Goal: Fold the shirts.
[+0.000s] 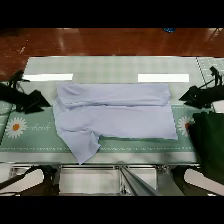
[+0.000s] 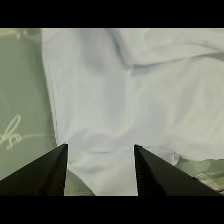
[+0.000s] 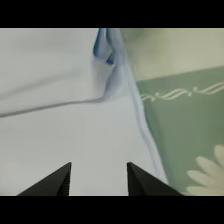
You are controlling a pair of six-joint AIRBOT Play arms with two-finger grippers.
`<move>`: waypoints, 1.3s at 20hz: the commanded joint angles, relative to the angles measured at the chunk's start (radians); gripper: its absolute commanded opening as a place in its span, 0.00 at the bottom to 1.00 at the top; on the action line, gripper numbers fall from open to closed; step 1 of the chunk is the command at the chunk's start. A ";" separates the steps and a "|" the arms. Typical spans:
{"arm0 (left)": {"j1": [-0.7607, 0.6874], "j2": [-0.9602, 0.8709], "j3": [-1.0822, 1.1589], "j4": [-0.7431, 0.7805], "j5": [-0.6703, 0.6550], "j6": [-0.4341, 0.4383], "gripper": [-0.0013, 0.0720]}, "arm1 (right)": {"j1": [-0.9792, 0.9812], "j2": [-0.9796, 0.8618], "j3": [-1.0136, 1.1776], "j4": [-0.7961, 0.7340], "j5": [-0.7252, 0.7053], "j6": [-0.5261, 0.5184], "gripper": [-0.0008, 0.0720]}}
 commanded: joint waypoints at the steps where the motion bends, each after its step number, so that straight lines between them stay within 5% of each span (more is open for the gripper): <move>1: 0.127 0.214 -0.345 -0.101 0.044 -0.013 0.71 | -0.023 0.237 -0.342 0.288 -0.108 -0.158 0.57; 11: 0.057 0.262 -0.656 -0.163 0.235 -0.078 0.71 | -0.170 0.341 -0.319 0.333 -0.073 -0.120 0.57; 16: -0.106 0.222 -0.681 -0.244 0.417 -0.078 0.71 | -0.390 0.341 -0.365 -0.035 0.039 0.026 0.57; 17: -0.132 0.196 -0.681 -0.257 0.433 -0.077 0.68 | -0.390 0.341 -0.403 -0.077 0.050 0.048 0.57; 19: -0.159 0.150 -0.673 -0.274 0.436 -0.040 0.03 | -0.390 0.341 -0.475 -0.082 0.051 0.048 0.57; 26: -0.163 0.140 -0.671 -0.288 0.420 0.013 0.04 | -0.358 0.330 -0.553 -0.105 0.059 0.074 0.57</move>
